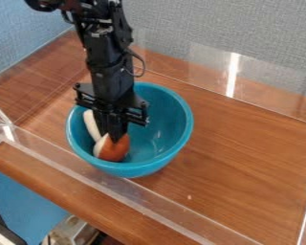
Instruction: Remove the mushroom from inside the blue bowl and put it on the table
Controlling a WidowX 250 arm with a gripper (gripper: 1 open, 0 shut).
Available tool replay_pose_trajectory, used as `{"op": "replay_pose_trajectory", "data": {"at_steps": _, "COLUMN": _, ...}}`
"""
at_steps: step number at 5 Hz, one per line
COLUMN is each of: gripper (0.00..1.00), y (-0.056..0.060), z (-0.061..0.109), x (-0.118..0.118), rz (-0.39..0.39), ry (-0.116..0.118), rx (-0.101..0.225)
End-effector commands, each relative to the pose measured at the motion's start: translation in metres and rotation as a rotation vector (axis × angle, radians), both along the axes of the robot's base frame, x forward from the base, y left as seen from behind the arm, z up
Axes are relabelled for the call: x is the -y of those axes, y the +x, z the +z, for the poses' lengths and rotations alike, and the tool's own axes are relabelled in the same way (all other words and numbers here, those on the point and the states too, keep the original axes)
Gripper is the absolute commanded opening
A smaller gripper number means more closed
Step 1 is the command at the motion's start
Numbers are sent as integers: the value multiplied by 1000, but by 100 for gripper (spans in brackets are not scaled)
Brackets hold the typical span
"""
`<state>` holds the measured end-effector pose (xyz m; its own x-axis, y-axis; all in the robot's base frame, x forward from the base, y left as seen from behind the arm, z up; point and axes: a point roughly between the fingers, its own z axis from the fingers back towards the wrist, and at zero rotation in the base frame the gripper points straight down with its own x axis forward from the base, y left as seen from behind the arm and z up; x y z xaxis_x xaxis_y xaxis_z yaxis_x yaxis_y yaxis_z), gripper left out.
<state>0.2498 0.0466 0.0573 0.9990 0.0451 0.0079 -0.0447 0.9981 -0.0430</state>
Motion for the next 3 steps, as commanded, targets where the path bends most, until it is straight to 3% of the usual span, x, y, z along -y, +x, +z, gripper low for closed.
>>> {"op": "replay_pose_trajectory", "data": {"at_steps": 1, "gripper": 0, "y": 3, "z": 15, "x": 3, "rz": -4, "ry": 10, "rx": 54}}
{"op": "replay_pose_trajectory", "data": {"at_steps": 3, "gripper": 0, "y": 3, "z": 25, "x": 7, "rz": -2, "ry": 16, "rx": 68}}
